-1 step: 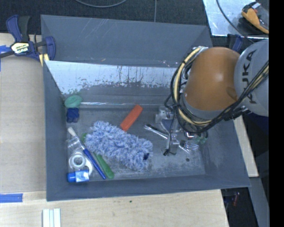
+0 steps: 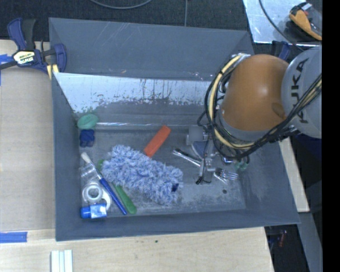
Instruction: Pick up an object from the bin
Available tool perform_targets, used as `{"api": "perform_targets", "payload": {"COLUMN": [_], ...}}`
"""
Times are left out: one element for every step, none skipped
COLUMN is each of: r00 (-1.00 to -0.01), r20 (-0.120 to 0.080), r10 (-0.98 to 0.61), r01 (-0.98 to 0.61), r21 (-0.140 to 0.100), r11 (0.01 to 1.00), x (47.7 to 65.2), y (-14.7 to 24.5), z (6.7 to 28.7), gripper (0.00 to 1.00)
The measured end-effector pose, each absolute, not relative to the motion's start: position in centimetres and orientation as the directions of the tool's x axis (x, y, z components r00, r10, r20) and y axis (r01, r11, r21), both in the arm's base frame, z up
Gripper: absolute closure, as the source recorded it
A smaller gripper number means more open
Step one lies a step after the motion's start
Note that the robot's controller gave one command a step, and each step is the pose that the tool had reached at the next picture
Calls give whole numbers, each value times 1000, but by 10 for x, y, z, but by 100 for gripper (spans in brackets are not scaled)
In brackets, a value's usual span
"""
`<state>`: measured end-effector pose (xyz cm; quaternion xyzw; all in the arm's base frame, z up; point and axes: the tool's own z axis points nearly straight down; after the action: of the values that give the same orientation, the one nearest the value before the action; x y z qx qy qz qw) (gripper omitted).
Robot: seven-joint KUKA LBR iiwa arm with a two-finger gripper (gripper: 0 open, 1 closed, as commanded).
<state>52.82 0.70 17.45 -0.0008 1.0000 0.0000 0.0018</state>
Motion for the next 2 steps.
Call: {"api": "perform_targets", "payload": {"r00": [-1000, -976], "r20": [2, -17], "r10": [-27, -218], "r01": [-27, -217], "r21": [3, -6], "r11": [1000, 976], "x": [538, 576], "y": [69, 55], "z": [106, 77], "gripper": [0, 0]}}
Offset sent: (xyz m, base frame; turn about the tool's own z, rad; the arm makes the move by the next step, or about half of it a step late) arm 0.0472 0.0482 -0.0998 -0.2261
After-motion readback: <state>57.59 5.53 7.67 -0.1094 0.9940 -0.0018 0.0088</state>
